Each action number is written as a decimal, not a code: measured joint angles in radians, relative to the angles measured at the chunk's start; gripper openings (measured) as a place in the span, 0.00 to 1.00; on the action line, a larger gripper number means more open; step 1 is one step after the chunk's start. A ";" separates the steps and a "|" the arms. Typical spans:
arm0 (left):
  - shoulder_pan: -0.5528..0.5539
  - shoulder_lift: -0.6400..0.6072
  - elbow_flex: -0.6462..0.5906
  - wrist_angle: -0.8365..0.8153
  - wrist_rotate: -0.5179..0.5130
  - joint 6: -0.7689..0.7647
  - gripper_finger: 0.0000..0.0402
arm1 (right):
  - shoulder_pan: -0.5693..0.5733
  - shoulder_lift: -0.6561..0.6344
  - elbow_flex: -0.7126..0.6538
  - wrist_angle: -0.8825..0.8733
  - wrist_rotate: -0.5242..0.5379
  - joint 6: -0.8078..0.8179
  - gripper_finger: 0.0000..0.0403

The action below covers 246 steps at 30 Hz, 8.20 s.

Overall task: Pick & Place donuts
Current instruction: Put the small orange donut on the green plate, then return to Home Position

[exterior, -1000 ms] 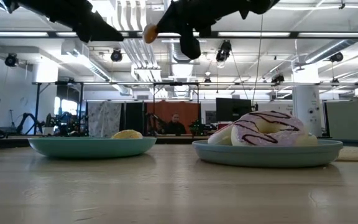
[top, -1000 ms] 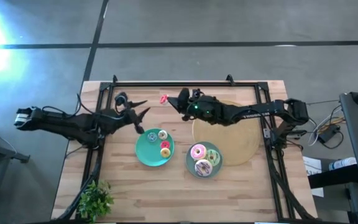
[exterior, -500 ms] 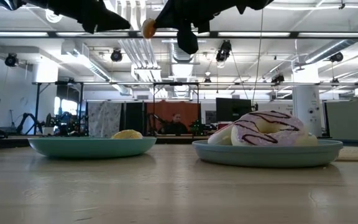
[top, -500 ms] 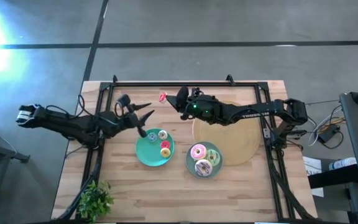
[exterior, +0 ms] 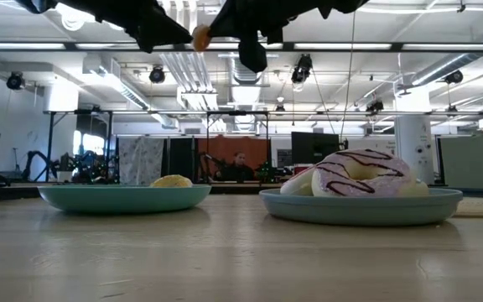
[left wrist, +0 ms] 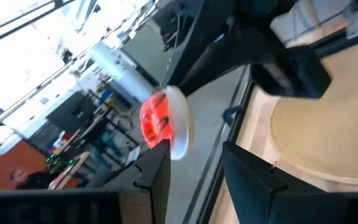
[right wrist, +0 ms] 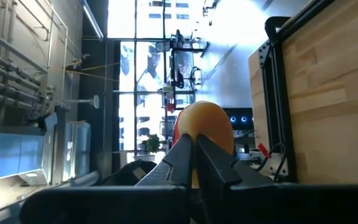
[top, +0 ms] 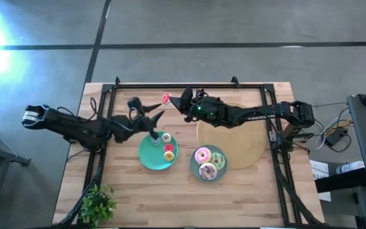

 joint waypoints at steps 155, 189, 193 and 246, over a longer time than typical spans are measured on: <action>-0.254 -0.414 -0.233 -0.435 0.541 -1.463 0.27 | 0.021 -0.874 -0.543 -0.524 -0.227 -1.112 0.50; 0.049 -0.905 -0.637 -0.189 0.875 -1.124 0.27 | 0.020 -1.327 -0.878 -0.632 -0.241 -1.157 0.50; 0.050 -0.903 -0.637 -0.271 0.875 -1.237 0.27 | 0.020 -1.324 -0.902 -0.664 -0.242 -1.157 0.50; 0.111 -1.038 -0.640 -0.350 0.873 -1.395 0.27 | 0.021 -1.718 -1.274 -0.292 -0.248 -1.156 0.50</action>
